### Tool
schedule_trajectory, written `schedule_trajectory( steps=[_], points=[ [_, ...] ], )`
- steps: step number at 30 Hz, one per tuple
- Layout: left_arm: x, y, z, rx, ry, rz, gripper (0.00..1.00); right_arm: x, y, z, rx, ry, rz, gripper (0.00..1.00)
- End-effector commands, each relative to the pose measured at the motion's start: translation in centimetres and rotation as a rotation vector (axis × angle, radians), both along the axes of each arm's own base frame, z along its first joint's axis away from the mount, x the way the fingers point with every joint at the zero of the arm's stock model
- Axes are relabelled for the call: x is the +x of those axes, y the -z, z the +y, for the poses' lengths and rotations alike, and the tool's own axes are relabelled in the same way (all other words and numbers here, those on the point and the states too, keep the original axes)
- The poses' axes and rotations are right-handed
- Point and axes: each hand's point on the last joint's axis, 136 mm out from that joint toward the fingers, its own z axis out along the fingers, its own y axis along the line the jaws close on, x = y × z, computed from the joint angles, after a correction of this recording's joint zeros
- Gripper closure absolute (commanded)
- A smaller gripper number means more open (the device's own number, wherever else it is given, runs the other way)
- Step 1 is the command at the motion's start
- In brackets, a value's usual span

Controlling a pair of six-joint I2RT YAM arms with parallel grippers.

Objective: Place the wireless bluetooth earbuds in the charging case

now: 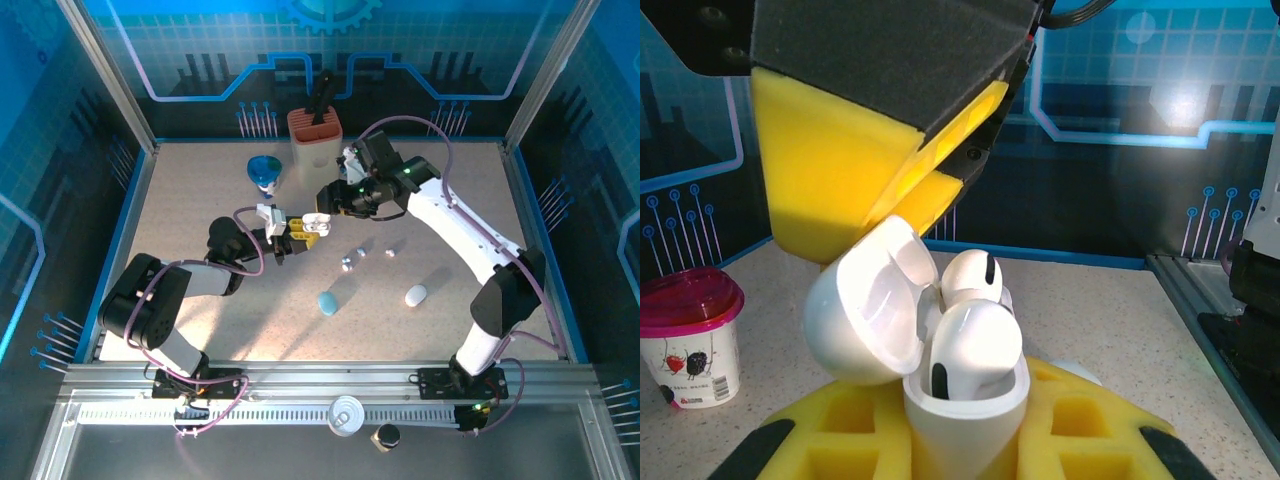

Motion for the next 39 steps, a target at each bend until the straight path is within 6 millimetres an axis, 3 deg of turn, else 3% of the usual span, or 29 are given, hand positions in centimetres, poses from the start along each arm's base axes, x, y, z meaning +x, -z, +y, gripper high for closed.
schedule_trajectory(
  steps=[1, 8, 14, 18, 22, 26, 33, 39],
  points=[
    [-0.2, -1.8, 0.2, -0.034, -0.025, -0.056, 1.00, -1.8, 0.1, -0.2, -0.010, -0.075, 0.056, 0.43],
    [0.5, -2.6, 0.7, -0.055, -0.087, -0.066, 1.00, -4.4, -1.5, -0.5, 0.013, -0.194, 0.009, 0.43],
    [0.2, -3.3, 0.6, -0.046, -0.075, -0.065, 1.00, -4.7, -4.0, -1.3, -0.009, -0.247, -0.132, 0.43],
    [-0.4, -3.5, 0.5, -0.038, -0.037, -0.042, 1.00, -5.0, -6.6, -1.3, 0.008, -0.350, -0.326, 0.39],
    [-1.4, -4.2, 0.6, -0.046, -0.006, -0.031, 1.00, -7.3, -8.1, -0.8, 0.010, -0.608, -0.607, 0.31],
    [-2.9, -4.8, 0.7, -0.026, 0.036, -0.017, 1.00, -9.4, -8.1, -0.2, -0.036, -0.843, -0.880, 0.28],
    [-4.7, -5.6, 1.0, 0.021, 0.054, -0.010, 1.00, -10.3, -7.7, 1.2, -0.056, -1.029, -0.892, 0.30],
    [-5.2, -6.1, 1.2, 0.037, 0.058, -0.023, 1.00, -10.3, -6.5, 2.6, -0.057, -1.072, -0.842, 0.44]
  ],
)
